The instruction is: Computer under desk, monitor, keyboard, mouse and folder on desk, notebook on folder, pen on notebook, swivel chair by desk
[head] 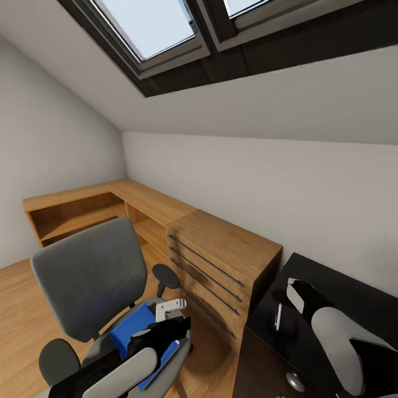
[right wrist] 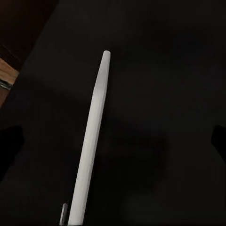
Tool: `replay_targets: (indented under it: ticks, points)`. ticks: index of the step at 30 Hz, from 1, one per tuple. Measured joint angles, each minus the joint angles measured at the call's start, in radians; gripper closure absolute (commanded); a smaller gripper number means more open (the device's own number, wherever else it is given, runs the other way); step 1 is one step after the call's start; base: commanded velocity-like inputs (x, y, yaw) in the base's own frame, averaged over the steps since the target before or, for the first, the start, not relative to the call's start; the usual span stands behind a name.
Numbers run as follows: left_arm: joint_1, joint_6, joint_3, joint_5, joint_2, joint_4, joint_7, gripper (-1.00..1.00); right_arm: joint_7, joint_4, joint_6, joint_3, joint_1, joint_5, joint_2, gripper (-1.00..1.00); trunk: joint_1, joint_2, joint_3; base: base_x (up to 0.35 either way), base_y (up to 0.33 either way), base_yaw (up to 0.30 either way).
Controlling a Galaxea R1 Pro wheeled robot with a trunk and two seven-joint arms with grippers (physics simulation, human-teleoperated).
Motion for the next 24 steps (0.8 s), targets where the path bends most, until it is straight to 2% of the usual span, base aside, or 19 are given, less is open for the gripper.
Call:
replay_targets:
  ticks: [6,9,16,24]
  points:
    - [0.0,0.0,-0.001,0.001,0.0,0.002,0.0,-1.0,0.0,-0.099,0.083,-0.006,0.002,0.001,0.031,-1.0,0.0,0.0,0.0,0.0,0.0,0.0]
    - [0.0,0.0,0.0,0.001,0.0,0.003,0.0,-1.0,0.0,-0.187,0.14,-0.008,0.013,0.002,0.057,-1.0,0.0,0.0,0.0,0.0,0.0,0.04]
    - [0.0,0.0,0.001,0.0,0.0,0.003,0.0,-1.0,-0.002,-0.228,0.161,-0.009,0.03,0.004,0.082,-1.0,0.0,0.0,0.0,0.0,0.0,0.191]
    - [0.0,0.0,0.001,0.0,0.0,0.003,0.0,-1.0,-0.004,-0.233,0.163,-0.009,0.032,0.005,0.088,-1.0,0.0,0.0,0.0,0.0,0.0,0.27]
